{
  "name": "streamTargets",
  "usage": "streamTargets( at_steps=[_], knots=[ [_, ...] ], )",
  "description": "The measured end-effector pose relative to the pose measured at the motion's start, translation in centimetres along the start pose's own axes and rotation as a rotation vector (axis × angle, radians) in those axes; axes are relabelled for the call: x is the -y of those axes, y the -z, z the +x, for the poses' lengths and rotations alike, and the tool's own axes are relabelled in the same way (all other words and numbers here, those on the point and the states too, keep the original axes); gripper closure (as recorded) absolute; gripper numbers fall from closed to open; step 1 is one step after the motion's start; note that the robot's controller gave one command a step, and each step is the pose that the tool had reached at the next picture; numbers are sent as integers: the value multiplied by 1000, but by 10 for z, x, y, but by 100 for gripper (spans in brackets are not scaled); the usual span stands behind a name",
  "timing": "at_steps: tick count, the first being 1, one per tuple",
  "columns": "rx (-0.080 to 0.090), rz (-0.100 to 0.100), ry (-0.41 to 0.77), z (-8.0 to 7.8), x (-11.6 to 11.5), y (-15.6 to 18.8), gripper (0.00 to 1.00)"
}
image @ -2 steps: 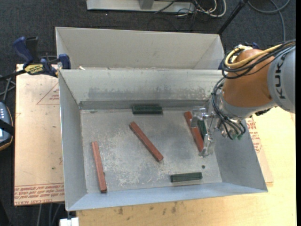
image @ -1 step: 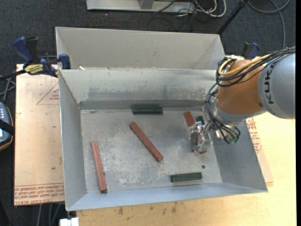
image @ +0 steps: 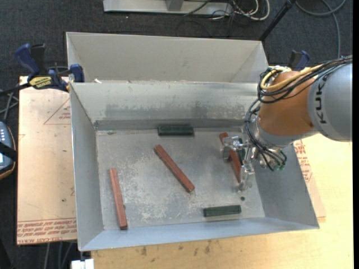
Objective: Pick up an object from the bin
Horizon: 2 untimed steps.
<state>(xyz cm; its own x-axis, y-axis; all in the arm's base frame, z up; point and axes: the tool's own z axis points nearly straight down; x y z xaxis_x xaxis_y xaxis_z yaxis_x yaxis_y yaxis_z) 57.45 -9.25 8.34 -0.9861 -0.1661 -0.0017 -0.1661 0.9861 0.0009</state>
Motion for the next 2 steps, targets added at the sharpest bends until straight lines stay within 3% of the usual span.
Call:
streamTargets(
  at_steps=[1, 2],
  knots=[
    [0, 0, 0, 0, 0, 0, 0],
    [0, -1, 31, -12, 28, 33, 0]
  ],
)
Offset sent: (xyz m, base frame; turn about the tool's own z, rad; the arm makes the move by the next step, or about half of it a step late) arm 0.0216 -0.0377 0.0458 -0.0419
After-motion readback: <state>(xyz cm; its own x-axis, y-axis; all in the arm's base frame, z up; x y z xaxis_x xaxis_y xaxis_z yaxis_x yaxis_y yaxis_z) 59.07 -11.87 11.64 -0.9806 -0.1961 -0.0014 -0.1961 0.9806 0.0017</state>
